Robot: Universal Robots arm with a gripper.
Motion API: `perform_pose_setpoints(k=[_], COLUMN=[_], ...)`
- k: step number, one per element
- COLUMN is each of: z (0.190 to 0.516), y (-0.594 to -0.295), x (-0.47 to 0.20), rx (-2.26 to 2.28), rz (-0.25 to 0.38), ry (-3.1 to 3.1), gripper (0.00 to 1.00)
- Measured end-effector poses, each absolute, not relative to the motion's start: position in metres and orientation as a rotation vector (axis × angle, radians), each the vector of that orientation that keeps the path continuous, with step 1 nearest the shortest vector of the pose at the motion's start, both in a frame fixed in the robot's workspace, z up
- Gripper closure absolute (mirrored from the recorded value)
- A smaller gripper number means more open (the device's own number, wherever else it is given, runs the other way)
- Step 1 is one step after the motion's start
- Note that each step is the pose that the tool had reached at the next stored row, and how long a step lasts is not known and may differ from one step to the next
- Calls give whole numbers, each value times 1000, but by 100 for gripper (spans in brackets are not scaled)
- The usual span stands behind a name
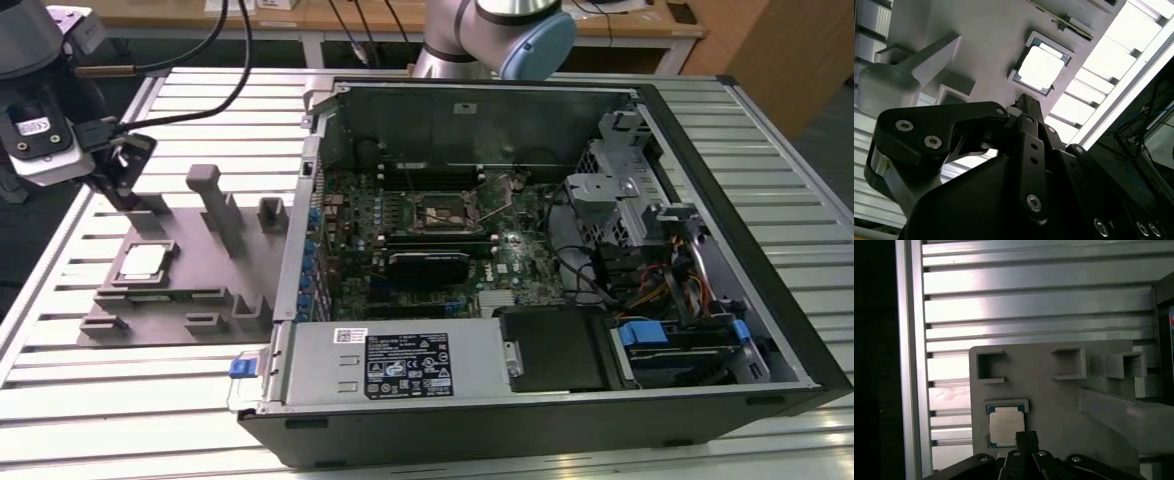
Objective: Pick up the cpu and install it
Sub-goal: 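Pick up the cpu and move it towards the insertion slot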
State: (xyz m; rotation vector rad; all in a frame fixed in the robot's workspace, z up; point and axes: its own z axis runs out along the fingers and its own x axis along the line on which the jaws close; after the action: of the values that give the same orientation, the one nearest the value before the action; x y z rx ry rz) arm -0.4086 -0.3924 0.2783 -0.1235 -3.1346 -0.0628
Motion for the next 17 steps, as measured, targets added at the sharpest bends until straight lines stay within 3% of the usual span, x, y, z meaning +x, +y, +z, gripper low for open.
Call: perform_pose_setpoints(k=[17], z=[260], y=[-399], x=[-416], rx=[-154], rz=[-63], ry=[-3132], gripper=[89])
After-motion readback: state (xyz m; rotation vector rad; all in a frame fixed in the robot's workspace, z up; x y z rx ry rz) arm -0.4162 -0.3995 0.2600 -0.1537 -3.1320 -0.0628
